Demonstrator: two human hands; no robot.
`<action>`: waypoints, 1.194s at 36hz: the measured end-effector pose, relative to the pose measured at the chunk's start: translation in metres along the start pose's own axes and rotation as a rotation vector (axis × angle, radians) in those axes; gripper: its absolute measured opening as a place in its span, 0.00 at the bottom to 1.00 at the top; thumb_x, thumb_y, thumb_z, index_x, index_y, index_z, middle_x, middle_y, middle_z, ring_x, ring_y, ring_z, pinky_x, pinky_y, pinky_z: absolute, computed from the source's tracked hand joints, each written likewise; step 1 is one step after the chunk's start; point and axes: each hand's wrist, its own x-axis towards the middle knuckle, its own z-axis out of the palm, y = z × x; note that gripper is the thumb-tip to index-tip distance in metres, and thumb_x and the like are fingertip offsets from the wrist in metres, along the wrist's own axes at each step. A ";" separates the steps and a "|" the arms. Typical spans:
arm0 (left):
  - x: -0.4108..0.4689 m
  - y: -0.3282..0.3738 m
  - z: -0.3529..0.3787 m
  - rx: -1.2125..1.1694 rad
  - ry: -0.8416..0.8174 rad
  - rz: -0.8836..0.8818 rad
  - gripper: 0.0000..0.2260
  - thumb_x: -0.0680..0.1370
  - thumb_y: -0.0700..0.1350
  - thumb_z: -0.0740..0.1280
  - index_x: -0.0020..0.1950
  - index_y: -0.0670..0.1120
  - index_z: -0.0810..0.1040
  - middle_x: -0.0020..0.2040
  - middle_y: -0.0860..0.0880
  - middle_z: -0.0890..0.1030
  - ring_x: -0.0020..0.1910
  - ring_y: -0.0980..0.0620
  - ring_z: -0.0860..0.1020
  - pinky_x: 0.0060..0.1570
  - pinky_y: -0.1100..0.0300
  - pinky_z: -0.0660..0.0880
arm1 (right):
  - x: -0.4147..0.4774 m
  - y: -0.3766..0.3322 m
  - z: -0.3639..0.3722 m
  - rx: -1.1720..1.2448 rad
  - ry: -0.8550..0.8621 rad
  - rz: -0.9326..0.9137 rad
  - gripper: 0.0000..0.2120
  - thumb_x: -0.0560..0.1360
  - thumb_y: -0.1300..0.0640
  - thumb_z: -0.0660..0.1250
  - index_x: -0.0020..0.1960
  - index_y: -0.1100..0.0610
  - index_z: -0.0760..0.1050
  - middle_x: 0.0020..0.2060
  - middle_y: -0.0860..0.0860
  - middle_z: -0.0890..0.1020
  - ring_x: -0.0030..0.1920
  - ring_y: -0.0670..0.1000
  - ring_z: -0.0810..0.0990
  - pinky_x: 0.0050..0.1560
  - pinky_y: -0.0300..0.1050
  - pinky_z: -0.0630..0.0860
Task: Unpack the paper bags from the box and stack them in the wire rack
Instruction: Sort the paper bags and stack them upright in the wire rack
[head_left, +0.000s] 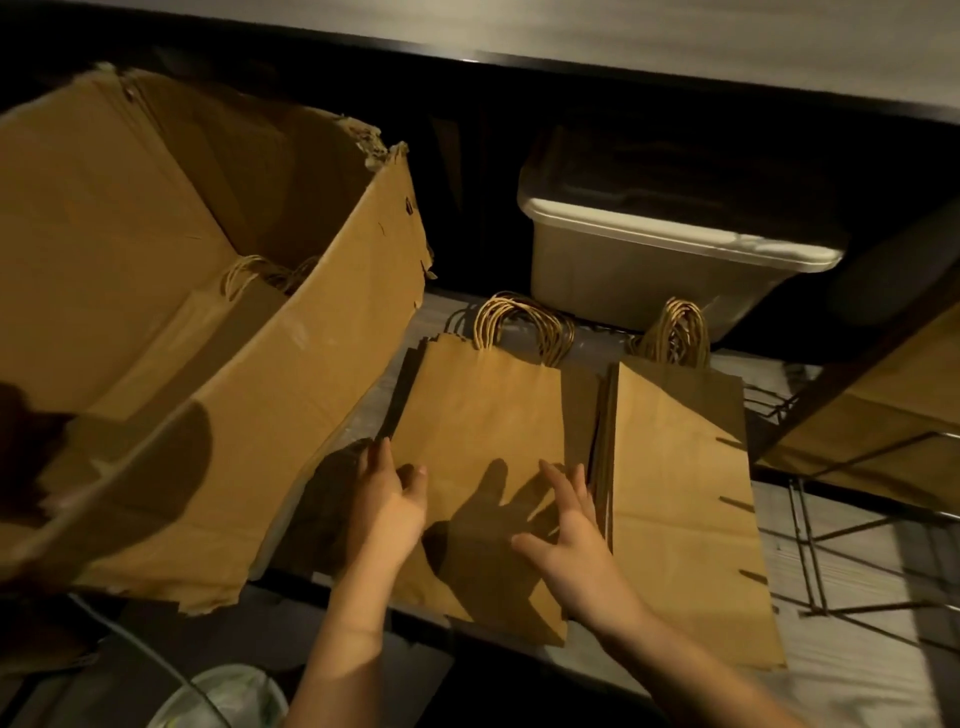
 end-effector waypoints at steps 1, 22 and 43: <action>0.000 0.000 0.000 -0.001 -0.003 -0.003 0.28 0.81 0.52 0.57 0.78 0.50 0.50 0.78 0.46 0.50 0.75 0.44 0.57 0.68 0.48 0.62 | -0.001 0.000 0.002 0.045 0.005 0.007 0.38 0.75 0.57 0.68 0.76 0.45 0.49 0.76 0.48 0.38 0.76 0.50 0.39 0.74 0.49 0.47; -0.011 -0.024 -0.012 -0.471 0.120 -0.062 0.22 0.80 0.45 0.62 0.73 0.51 0.63 0.70 0.45 0.68 0.67 0.44 0.69 0.62 0.51 0.67 | -0.011 -0.001 -0.009 0.702 0.070 -0.047 0.32 0.75 0.57 0.66 0.75 0.47 0.57 0.65 0.50 0.74 0.60 0.48 0.74 0.52 0.40 0.70; -0.055 -0.005 0.008 -0.473 0.272 -0.097 0.21 0.79 0.48 0.63 0.71 0.46 0.67 0.68 0.41 0.68 0.66 0.41 0.68 0.65 0.44 0.67 | -0.052 0.003 -0.047 0.507 0.072 -0.266 0.36 0.74 0.71 0.65 0.69 0.38 0.57 0.53 0.42 0.74 0.44 0.47 0.84 0.38 0.36 0.79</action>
